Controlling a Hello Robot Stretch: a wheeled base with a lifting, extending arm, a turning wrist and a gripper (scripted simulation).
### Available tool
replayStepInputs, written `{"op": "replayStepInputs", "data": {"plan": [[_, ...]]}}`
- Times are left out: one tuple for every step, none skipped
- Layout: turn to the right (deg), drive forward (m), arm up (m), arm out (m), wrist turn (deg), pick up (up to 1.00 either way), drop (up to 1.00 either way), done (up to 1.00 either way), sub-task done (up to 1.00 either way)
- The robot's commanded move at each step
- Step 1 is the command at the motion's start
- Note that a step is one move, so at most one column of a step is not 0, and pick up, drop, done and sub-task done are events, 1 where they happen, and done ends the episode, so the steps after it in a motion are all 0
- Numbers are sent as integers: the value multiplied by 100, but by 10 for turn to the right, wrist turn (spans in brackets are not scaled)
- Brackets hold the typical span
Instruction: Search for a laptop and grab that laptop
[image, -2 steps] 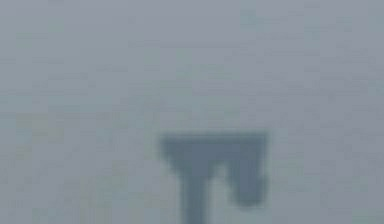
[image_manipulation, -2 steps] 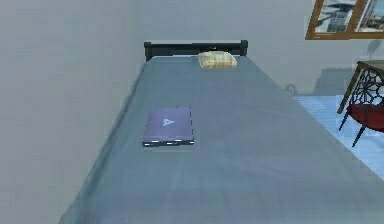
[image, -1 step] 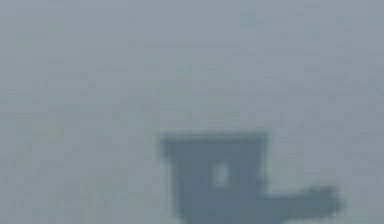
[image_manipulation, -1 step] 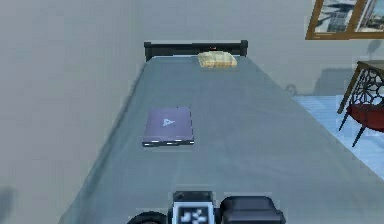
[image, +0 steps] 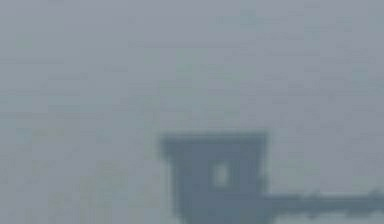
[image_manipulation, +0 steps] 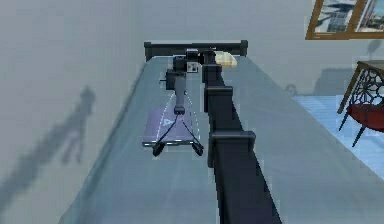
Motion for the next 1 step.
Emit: {"op": "replayStepInputs", "data": {"plan": [[0, 0, 0, 0, 450, 0, 0, 0, 0]]}}
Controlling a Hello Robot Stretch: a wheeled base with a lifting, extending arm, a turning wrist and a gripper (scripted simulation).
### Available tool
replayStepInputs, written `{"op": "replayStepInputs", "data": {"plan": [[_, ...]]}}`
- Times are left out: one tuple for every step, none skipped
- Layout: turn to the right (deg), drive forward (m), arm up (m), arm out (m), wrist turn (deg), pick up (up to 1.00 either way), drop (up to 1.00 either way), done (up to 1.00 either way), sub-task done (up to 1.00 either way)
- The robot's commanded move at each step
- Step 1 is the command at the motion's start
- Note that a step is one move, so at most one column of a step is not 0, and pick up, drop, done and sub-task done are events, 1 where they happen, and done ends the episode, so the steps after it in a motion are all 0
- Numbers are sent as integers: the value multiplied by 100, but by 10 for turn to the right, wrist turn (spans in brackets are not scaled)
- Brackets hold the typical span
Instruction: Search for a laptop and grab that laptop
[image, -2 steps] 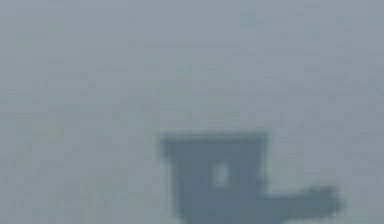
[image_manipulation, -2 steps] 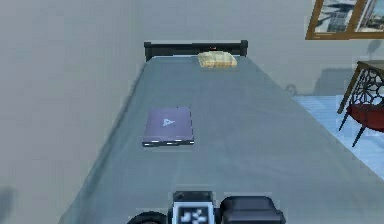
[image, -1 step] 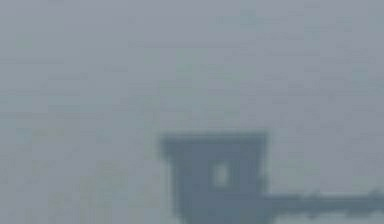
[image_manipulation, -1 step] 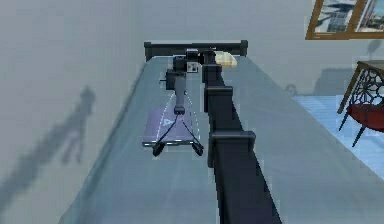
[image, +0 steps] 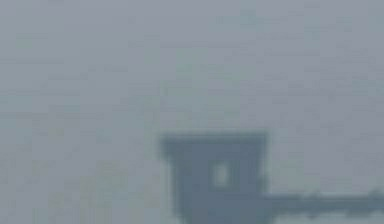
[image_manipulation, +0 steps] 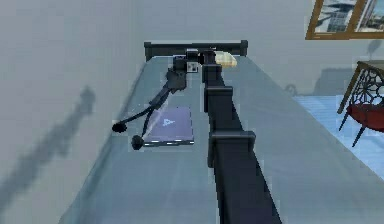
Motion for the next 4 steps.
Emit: {"op": "replayStepInputs", "data": {"plan": [[0, 0, 0, 0, 450, 0, 0, 0, 0], [0, 0, 0, 0, 450, 0, 0, 0, 0], [0, 0, 0, 0, 210, 0, 0, 0, 0], [0, 0, -30, 0, 0, 0, 0, 0, 0]]}}
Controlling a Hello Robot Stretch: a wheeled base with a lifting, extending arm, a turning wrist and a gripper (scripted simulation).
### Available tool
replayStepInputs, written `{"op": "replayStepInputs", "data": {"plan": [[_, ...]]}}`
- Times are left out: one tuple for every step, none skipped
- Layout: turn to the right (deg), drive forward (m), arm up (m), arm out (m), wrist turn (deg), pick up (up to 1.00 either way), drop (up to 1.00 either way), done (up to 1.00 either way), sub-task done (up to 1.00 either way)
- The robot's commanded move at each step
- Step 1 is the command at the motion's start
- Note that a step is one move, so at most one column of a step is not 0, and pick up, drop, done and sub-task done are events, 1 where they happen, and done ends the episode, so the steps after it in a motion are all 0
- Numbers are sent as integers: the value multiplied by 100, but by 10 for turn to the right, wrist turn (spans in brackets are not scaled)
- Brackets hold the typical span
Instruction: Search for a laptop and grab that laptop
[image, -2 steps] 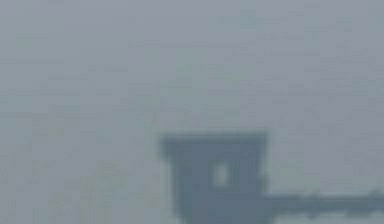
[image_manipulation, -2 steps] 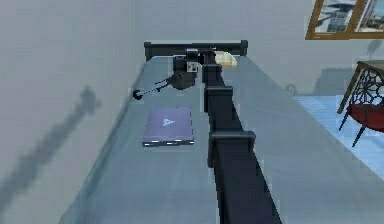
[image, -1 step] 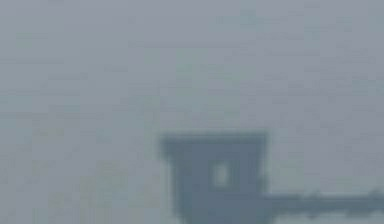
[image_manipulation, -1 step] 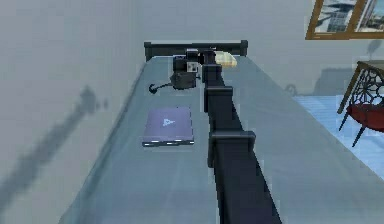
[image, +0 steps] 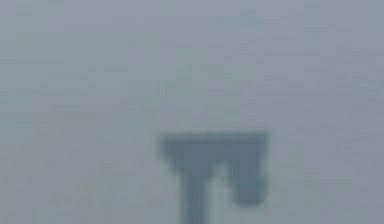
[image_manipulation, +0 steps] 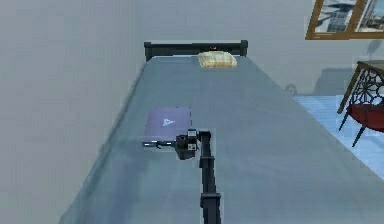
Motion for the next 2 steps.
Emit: {"op": "replayStepInputs", "data": {"plan": [[0, 0, 0, 0, 0, 100, 0, 0, 0], [0, 0, 10, 0, 0, 0, 0, 0, 0]]}}
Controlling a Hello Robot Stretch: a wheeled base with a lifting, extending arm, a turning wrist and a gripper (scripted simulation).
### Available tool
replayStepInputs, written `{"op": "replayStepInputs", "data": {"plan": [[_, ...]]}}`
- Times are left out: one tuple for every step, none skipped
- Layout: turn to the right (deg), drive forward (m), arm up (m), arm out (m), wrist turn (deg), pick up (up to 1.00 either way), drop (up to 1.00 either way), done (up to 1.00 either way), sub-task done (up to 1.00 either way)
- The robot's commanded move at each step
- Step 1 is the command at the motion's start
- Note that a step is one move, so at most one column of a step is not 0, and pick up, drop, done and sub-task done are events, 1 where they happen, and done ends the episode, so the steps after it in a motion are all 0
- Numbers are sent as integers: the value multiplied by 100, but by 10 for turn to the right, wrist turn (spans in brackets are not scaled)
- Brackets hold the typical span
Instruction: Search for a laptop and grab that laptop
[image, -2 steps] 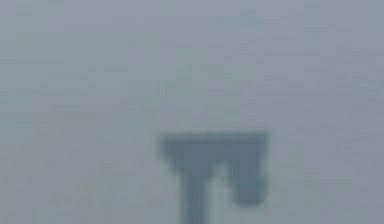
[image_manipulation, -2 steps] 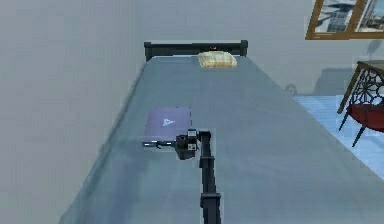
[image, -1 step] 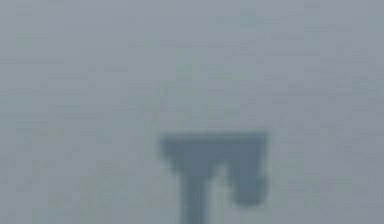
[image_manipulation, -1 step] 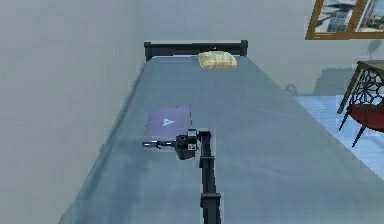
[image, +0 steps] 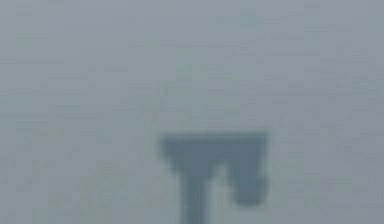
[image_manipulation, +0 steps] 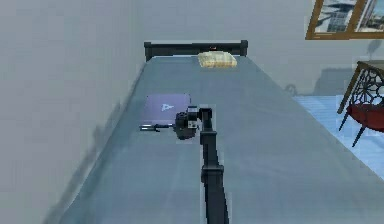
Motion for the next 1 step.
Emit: {"op": "replayStepInputs", "data": {"plan": [[0, 0, 0, 0, 0, 0, 0, 100, 0]]}}
